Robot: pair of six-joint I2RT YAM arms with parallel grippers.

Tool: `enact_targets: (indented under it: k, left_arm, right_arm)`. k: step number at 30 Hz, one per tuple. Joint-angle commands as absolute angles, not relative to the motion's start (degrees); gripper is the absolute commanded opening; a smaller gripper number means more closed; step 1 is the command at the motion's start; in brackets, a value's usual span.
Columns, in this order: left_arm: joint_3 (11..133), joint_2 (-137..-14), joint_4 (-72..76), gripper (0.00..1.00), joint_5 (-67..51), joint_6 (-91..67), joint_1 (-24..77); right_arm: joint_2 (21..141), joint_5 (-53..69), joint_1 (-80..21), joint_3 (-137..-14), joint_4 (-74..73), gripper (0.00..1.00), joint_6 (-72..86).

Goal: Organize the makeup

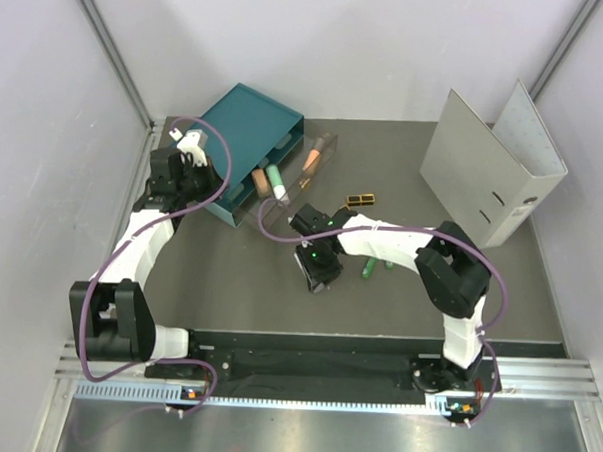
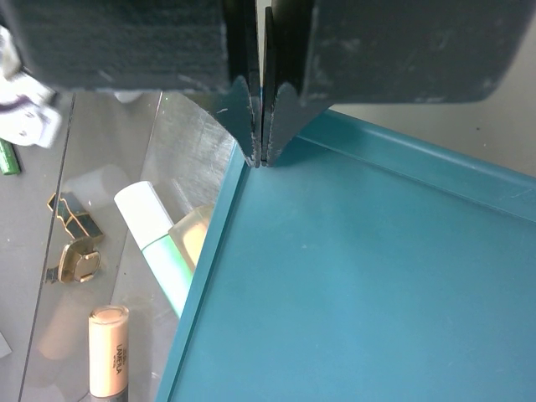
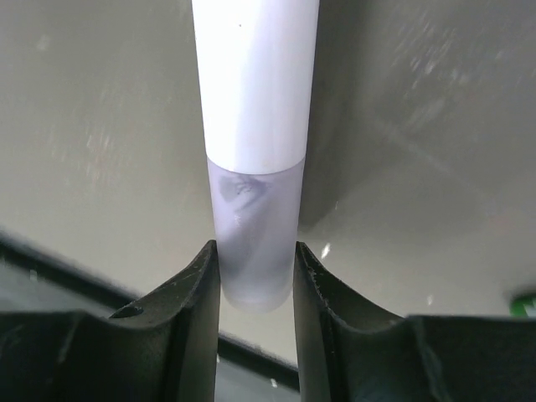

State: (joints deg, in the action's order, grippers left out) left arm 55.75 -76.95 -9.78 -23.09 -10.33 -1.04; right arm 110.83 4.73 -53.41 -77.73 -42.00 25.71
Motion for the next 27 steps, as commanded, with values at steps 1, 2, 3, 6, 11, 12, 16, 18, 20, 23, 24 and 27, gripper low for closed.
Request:
enact_targets:
  k: [1, 2, 3, 6, 11, 12, 16, 18, 20, 23, 24, 27]
  left_arm:
    - [51.24, -78.4, -23.91, 0.0, -25.57, -10.37, -0.26]
    - [51.15, -78.49, -23.91, 0.0, -25.58, -10.46, -0.18]
    - [51.15, -78.57, -23.73, 0.0, -25.58, -10.55, -0.18]
    - [50.98, -78.92, -23.56, 0.0, -25.58, -10.72, -0.18]
    - [50.45, -78.93, -22.85, 0.0, -25.58, -11.42, -0.18]
    - [50.45, -78.93, -22.85, 0.0, -25.58, -11.43, -0.18]
    - [50.45, -78.84, -22.85, 0.0, -25.31, -11.42, -0.18]
    - [50.54, -78.93, -22.94, 0.0, -24.96, -11.43, -0.18]
    - [50.8, -78.93, -22.94, 0.0, -24.96, -11.6, -0.26]
    - [50.89, -78.84, -23.03, 0.0, -24.87, -11.69, -0.18]
    - [50.89, -78.58, -23.11, 0.0, -24.7, -11.78, -0.18]
    - [50.54, -78.31, -23.03, 0.0, -24.52, -12.04, -0.18]
  right_arm:
    - [102.58, 8.96, -54.67, -81.47, -46.49, 0.05, 17.6]
    - [101.26, 10.27, -55.28, -82.26, -46.93, 0.06, 16.8]
    - [100.73, 11.15, -55.37, -84.09, -47.46, 0.06, 16.0]
    - [99.23, 16.07, -55.55, -89.18, -47.55, 0.07, 14.41]
    - [103.78, 21.61, -55.37, -103.42, -47.99, 0.08, 17.13]
    - [104.84, 22.23, -55.28, -108.41, -47.99, 0.08, 17.75]
    - [109.85, 27.22, -53.97, -116.18, -45.19, 0.07, 23.7]
    - [110.21, 29.69, -52.04, -114.8, -38.7, 0.07, 27.4]
    - [109.95, 32.77, -49.5, -112.42, -29.85, 0.06, 34.16]
    - [108.72, 36.2, -45.36, -103.31, -14.14, 0.06, 45.41]
    - [107.94, 36.38, -44.31, -101.44, -10.15, 0.06, 51.09]
    - [108.36, 37.0, -41.05, -96.6, 3.81, 0.06, 61.39]
